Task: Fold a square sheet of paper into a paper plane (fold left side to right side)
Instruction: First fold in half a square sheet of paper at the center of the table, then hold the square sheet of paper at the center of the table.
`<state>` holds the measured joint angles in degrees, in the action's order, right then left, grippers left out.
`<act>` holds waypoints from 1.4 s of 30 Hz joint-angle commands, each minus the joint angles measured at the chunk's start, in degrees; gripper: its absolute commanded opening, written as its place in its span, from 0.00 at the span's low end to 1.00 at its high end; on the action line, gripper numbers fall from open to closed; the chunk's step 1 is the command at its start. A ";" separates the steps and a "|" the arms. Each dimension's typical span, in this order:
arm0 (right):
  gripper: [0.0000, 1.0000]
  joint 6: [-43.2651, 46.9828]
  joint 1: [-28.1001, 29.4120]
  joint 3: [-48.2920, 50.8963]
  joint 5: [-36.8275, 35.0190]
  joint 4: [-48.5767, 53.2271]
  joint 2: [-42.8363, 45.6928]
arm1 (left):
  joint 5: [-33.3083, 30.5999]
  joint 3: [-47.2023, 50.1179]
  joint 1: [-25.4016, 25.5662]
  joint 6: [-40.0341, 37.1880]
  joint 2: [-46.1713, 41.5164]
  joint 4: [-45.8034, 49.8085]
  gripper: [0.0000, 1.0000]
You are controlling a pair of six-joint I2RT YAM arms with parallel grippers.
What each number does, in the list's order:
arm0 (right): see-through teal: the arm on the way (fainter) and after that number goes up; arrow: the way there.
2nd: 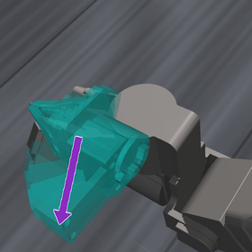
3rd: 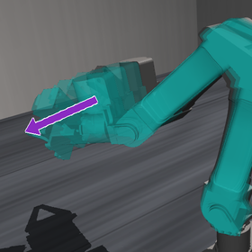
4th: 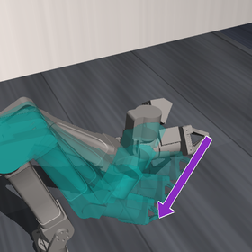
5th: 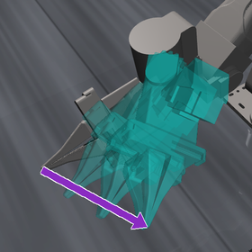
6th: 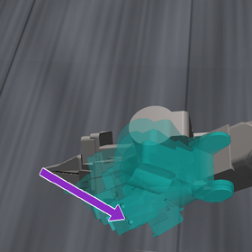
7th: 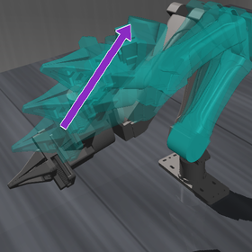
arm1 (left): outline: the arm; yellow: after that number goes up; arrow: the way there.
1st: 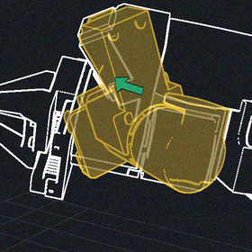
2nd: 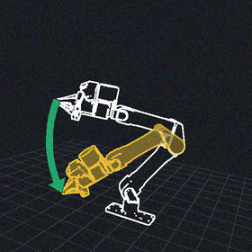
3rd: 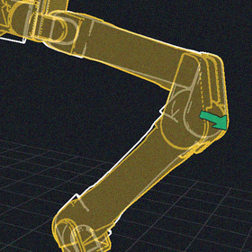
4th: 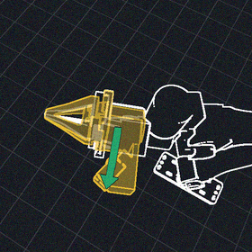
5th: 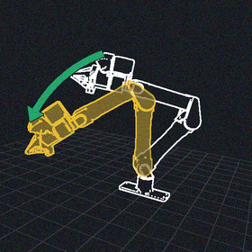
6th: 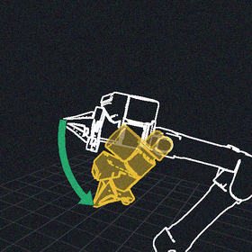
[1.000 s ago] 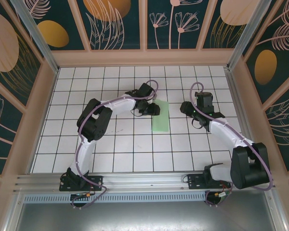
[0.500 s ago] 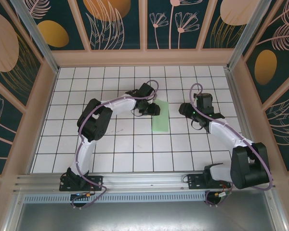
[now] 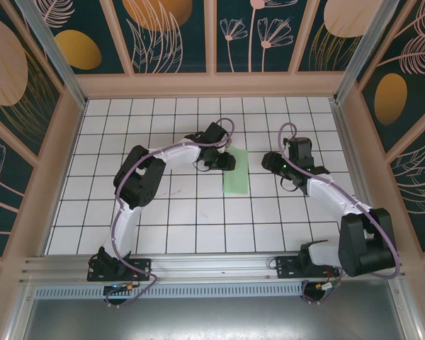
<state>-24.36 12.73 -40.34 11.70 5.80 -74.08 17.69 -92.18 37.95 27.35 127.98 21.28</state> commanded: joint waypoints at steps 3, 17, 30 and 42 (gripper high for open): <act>0.49 -0.34 -0.07 0.79 0.95 -1.85 -0.62 | -5.12 1.65 0.06 -1.95 5.70 0.78 0.44; 0.49 -0.68 0.22 0.74 2.59 -2.69 -1.91 | -5.77 1.35 0.02 -1.78 5.94 1.14 0.44; 0.09 -5.51 5.22 -4.70 11.59 -10.47 -18.13 | -6.20 1.39 0.08 -1.69 6.05 1.40 0.44; 0.03 -3.88 9.18 -11.87 6.82 -5.62 -28.54 | -6.37 1.24 0.01 -1.59 6.31 1.48 0.45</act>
<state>-28.91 21.30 -50.63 20.51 -1.93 -100.97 17.26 -92.29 38.06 27.00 128.01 21.50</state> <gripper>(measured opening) 0.063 0.444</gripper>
